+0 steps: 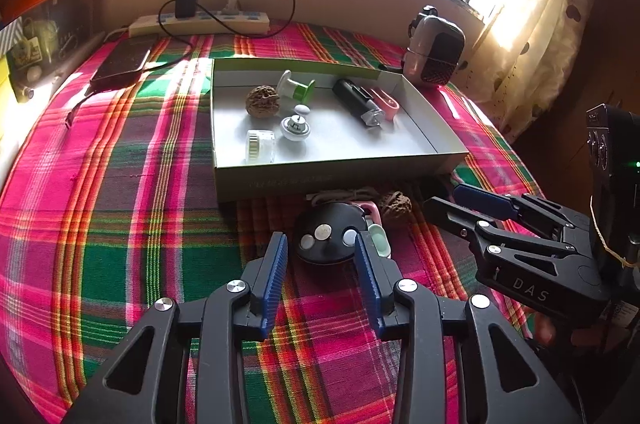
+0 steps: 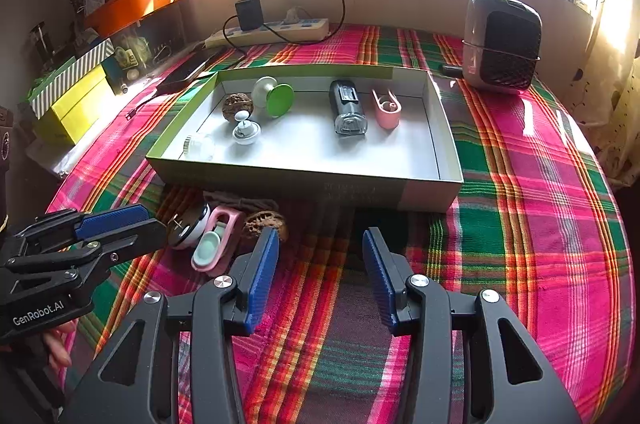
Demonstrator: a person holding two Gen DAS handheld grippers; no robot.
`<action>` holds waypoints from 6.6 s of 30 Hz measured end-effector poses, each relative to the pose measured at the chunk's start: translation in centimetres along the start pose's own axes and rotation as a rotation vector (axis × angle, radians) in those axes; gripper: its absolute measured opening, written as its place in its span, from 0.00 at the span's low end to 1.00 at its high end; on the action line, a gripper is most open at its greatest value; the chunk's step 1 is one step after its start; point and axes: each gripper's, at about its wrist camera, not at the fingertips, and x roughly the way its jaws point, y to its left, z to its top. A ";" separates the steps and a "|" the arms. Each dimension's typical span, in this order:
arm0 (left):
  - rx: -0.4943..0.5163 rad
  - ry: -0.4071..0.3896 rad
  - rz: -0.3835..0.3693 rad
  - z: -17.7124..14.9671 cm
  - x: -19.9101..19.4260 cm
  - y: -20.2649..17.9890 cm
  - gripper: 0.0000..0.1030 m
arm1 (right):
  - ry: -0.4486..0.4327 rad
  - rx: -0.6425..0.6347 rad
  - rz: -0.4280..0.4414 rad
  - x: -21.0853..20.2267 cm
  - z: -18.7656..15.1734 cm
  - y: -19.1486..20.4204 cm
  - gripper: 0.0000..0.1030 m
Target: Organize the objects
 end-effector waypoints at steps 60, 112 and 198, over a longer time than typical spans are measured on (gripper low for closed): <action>0.024 0.049 0.108 1.5 2.7 1.2 0.37 | 0.032 -0.063 0.052 1.5 0.8 1.8 0.45; 0.020 0.042 0.101 1.6 2.6 1.8 0.29 | 0.065 -0.104 -0.013 2.6 0.0 2.1 0.29; 0.062 -0.033 0.132 6.1 2.7 -0.4 0.25 | -0.007 -0.074 0.088 4.0 8.6 -0.4 0.29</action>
